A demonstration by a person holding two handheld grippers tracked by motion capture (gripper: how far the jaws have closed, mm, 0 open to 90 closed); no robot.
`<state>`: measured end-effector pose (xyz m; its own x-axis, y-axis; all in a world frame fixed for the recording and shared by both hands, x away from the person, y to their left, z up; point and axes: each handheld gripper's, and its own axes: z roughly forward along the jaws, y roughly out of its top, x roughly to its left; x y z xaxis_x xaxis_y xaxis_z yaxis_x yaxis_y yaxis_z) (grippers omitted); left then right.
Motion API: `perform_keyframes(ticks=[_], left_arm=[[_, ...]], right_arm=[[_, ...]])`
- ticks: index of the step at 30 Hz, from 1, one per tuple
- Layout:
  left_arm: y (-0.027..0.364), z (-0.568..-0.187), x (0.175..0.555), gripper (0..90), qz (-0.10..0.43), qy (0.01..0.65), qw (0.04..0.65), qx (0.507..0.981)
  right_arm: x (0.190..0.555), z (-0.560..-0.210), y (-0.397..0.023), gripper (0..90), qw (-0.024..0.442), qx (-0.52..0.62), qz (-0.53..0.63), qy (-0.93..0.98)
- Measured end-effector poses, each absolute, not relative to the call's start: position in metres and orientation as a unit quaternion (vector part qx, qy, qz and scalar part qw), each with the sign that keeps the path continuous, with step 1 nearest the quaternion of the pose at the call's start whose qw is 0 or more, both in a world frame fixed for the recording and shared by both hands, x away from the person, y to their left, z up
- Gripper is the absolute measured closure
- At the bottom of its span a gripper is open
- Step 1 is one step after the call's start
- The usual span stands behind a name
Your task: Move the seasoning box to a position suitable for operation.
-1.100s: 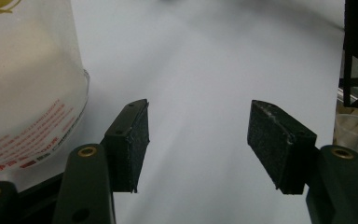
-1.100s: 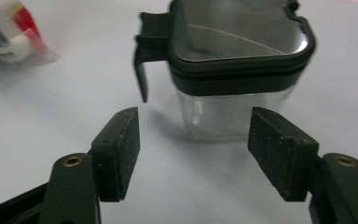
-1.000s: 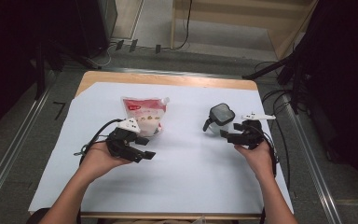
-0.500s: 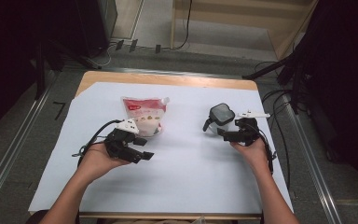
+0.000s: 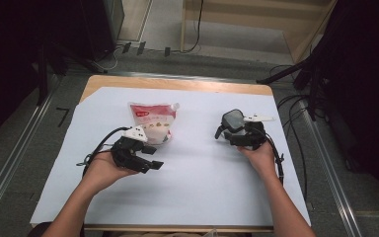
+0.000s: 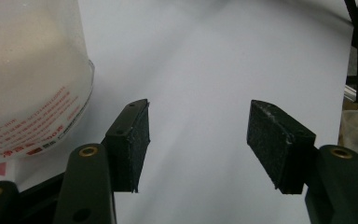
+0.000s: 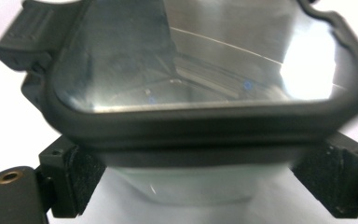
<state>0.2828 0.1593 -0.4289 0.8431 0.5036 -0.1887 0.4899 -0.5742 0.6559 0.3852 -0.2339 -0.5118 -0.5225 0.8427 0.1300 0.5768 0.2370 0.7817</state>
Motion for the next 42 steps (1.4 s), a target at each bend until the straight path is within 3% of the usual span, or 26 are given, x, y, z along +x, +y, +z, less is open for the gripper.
perform_keyframes(ticks=[18, 42], left_arm=[[0.16, -0.431, 0.283, 40.4, 0.005, 0.281, 0.362, 0.889], [0.158, -0.43, 0.285, 41.3, 0.002, 0.278, 0.371, 0.886]], right_arm=[[0.393, -0.517, -0.222, 14.9, 0.213, 0.442, 0.448, 0.747], [0.379, -0.498, -0.212, 15.4, 0.205, 0.434, 0.458, 0.748]])
